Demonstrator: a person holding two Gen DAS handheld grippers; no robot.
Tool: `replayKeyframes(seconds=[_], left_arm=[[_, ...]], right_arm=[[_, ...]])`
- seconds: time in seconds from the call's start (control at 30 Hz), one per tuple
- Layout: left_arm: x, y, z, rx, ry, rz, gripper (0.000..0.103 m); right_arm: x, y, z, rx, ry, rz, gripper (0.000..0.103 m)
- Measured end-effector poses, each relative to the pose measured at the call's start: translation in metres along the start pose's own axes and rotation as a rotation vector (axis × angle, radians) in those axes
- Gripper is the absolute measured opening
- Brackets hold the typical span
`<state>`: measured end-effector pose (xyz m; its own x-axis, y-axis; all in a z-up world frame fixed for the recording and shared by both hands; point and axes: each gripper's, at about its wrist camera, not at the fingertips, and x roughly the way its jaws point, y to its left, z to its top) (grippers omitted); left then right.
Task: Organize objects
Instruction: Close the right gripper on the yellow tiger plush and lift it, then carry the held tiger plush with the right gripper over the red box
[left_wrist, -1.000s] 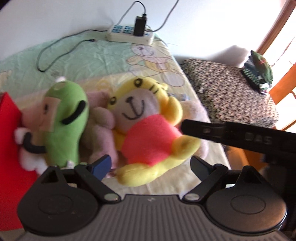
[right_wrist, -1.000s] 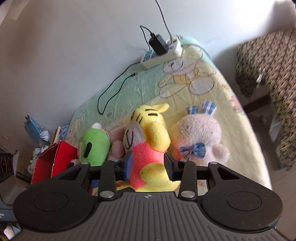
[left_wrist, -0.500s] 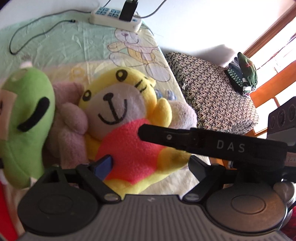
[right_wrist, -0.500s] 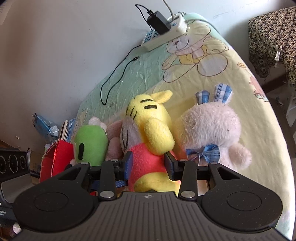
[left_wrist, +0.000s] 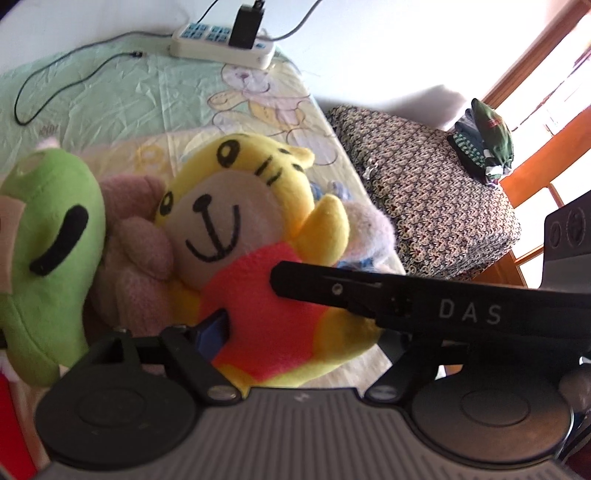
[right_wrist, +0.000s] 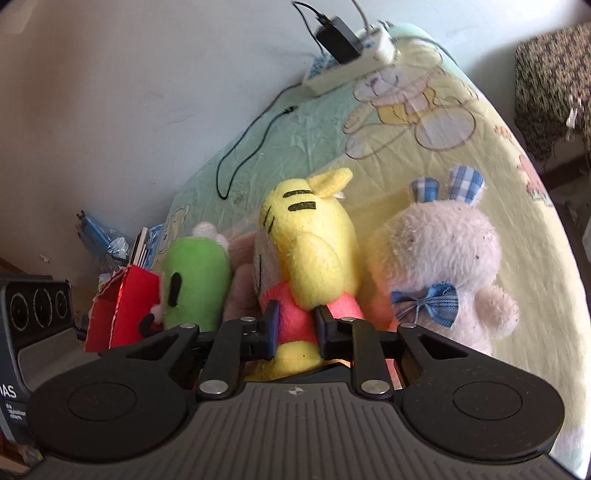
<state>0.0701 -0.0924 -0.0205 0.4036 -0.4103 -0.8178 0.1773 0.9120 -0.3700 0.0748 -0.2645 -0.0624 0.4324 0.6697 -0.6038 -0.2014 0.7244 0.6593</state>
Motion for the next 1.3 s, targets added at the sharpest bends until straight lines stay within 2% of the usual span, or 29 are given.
replayKeyframes(seconds=[0.43, 0.77, 1.03, 1.3], left_arm=[[-0.054, -0.041, -0.023, 0.131, -0.156, -0.015, 0.079], [-0.104, -0.058, -0.043, 0.205, -0.295, 0.033, 0.079], [-0.159, -0.039, -0.056, 0.181, -0.428, 0.105, 0.079], [-0.209, 0.013, -0.071, 0.143, -0.484, 0.142, 0.079]], right_arm=[[-0.052, 0.034, -0.022, -0.058, -0.158, -0.014, 0.020], [-0.081, 0.060, -0.038, -0.076, -0.282, 0.090, 0.020], [-0.071, 0.107, -0.036, -0.143, -0.314, 0.224, 0.020], [-0.042, 0.174, -0.042, -0.189, -0.294, 0.254, 0.020]])
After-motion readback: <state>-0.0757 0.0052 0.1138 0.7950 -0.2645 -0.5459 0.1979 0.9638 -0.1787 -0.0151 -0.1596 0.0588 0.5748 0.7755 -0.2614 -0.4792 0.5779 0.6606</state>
